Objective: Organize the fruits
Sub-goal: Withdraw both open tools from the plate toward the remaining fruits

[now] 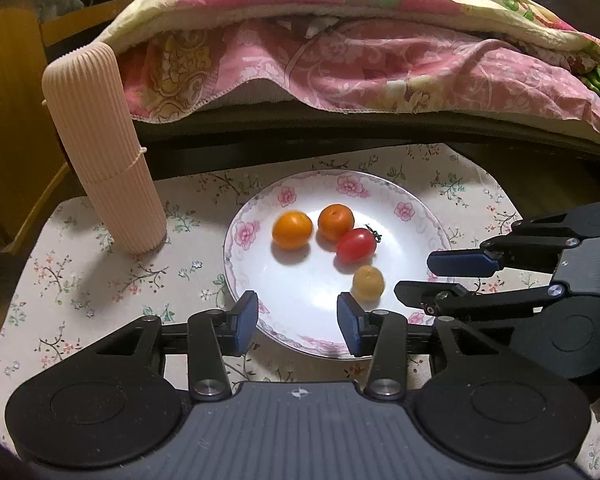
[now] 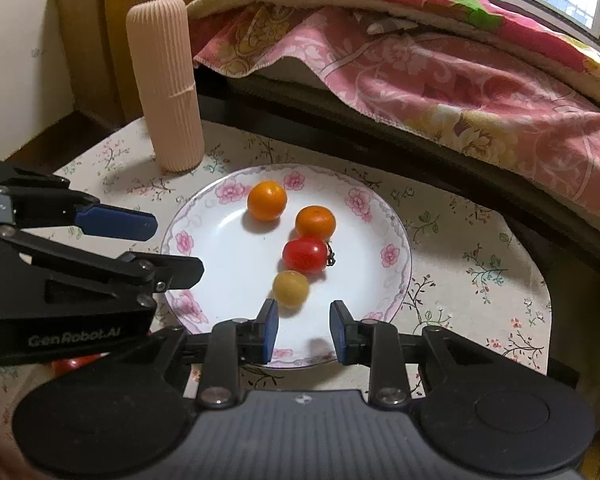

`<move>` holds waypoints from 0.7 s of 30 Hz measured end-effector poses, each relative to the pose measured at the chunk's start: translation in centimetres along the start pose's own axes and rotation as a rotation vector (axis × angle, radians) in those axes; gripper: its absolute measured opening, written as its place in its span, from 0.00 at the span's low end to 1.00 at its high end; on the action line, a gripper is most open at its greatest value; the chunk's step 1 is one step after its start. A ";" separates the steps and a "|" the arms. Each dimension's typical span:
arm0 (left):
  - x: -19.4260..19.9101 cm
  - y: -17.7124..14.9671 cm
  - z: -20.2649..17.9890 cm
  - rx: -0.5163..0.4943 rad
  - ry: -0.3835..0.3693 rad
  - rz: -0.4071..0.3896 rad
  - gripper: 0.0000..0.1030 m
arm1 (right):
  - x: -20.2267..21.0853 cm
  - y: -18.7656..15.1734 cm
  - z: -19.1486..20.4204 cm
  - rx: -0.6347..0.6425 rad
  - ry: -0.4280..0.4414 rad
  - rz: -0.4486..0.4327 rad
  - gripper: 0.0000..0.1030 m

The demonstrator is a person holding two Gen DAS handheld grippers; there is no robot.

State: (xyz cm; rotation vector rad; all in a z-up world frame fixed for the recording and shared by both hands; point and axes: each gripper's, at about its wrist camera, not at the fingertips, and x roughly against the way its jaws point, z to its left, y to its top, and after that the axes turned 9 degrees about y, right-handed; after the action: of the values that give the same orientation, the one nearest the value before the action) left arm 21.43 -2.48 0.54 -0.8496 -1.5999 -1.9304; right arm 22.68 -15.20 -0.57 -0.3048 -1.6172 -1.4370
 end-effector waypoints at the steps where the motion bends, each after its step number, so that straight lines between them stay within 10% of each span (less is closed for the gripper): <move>1: 0.1 0.0 0.0 -0.003 0.003 -0.004 0.50 | 0.1 0.0 0.0 -0.003 0.000 -0.003 0.33; 21: 2.2 -0.4 -0.3 -0.032 0.035 -0.046 0.50 | 1.9 -0.4 0.9 -0.017 0.033 -0.030 0.33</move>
State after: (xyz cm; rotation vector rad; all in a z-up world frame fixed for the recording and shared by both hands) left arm 19.56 -2.66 1.81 -0.7936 -1.5854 -1.9969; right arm 20.92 -15.24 0.70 -0.2664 -1.5896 -1.4716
